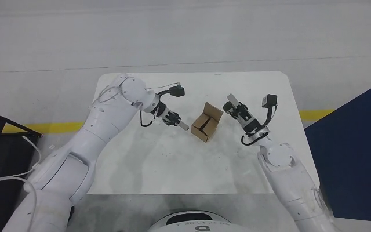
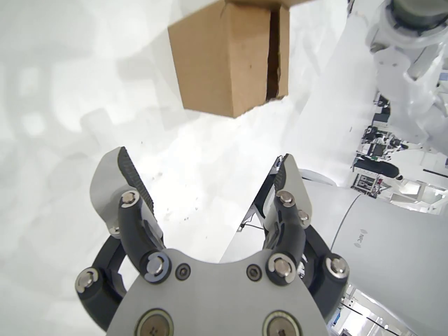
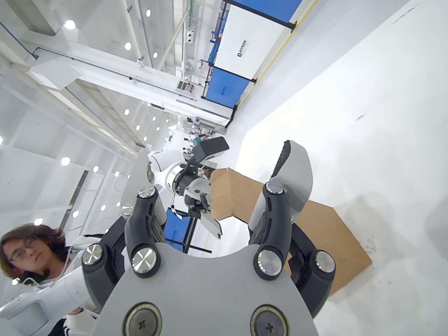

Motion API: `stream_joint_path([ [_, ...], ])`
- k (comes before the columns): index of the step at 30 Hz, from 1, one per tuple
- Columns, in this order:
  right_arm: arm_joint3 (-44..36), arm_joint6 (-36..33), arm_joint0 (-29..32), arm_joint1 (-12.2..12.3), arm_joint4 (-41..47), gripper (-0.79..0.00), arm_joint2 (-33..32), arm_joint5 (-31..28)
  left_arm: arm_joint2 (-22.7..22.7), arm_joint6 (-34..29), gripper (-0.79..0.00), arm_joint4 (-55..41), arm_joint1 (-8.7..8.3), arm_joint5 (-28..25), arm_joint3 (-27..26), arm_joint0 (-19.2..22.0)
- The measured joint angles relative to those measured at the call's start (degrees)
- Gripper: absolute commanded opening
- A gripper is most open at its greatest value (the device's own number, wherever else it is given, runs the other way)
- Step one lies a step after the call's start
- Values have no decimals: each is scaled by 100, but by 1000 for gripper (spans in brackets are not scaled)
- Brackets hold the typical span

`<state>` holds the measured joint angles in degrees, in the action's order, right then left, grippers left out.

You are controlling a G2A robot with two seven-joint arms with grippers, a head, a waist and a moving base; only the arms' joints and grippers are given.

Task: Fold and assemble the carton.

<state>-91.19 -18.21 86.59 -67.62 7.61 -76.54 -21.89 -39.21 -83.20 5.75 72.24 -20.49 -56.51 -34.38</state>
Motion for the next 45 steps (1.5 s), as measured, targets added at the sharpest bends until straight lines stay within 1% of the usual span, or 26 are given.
stream_joint_path([
  [1, 19, -58, -47, -5, -3, -209, 35, 31, 17, -49, 0, 279, -55, 195, -243, -77],
  [3, 45, -134, -110, -13, -70, -203, 104, 81, 82, -46, 0, 591, -92, 491, -610, -218],
  [5, 58, -198, -132, -17, -120, -200, 151, 110, 169, -13, 0, 813, -92, 694, -787, -275],
  [7, 55, -312, -126, -15, -170, -206, 184, 132, 277, 64, 0, 981, -65, 829, -837, -293],
  [9, 44, -442, -104, -7, -209, -200, 192, 160, 362, 137, 0, 1081, -29, 893, -800, -262],
  [13, -16, -757, -20, 18, -279, -212, 195, 220, 506, 387, 0, 1324, 56, 1066, -640, -128],
  [17, -51, -1093, 50, 48, -540, -219, 242, 311, 603, 493, 0, 1343, 127, 1071, -534, -75],
  [21, -68, -1189, 85, 61, -853, -246, 317, 409, 668, 562, 0, 1353, 185, 1054, -417, -20],
  [23, -92, -1192, 108, 65, -945, -240, 344, 421, 685, 598, 0, 1384, 203, 1052, -354, 5],
  [24, -103, -1200, 118, 68, -975, -228, 349, 420, 692, 610, 0, 1403, 209, 1052, -330, 13],
  [25, -120, -1198, 132, 71, -1018, -175, 349, 414, 698, 619, 0, 1413, 216, 1047, -305, 19],
  [26, -133, -1178, 143, 74, -1047, -142, 346, 407, 701, 624, 0, 1420, 221, 1041, -290, 24],
  [27, -146, -1148, 157, 75, -1061, -142, 339, 398, 704, 631, 0, 1426, 226, 1037, -279, 28],
  [32, -203, -975, 262, 99, -974, -203, 145, 375, 725, 711, 0, 1483, 256, 1013, -246, 46],
  [33, -211, -941, 288, 105, -1004, -222, 105, 388, 734, 727, 0, 1500, 265, 1012, -240, 54],
  [34, -222, -900, 326, 114, -1075, -262, 61, 414, 752, 738, 0, 1521, 279, 1011, -232, 68],
  [37, -267, -843, 427, 137, -1339, -308, -5, 517, 814, 744, 0, 1560, 332, 991, -189, 132],
  [39, -312, -839, 487, 149, -1510, -314, -20, 608, 862, 749, 0, 1566, 381, 964, -135, 197],
  [42, -365, -801, 535, 157, -1688, -286, -20, 720, 934, 768, 0, 1552, 458, 925, -53, 284],
  [45, -365, -755, 543, 160, -1901, -305, 21, 850, 1015, 805, 0, 1534, 549, 872, 89, 373],
])
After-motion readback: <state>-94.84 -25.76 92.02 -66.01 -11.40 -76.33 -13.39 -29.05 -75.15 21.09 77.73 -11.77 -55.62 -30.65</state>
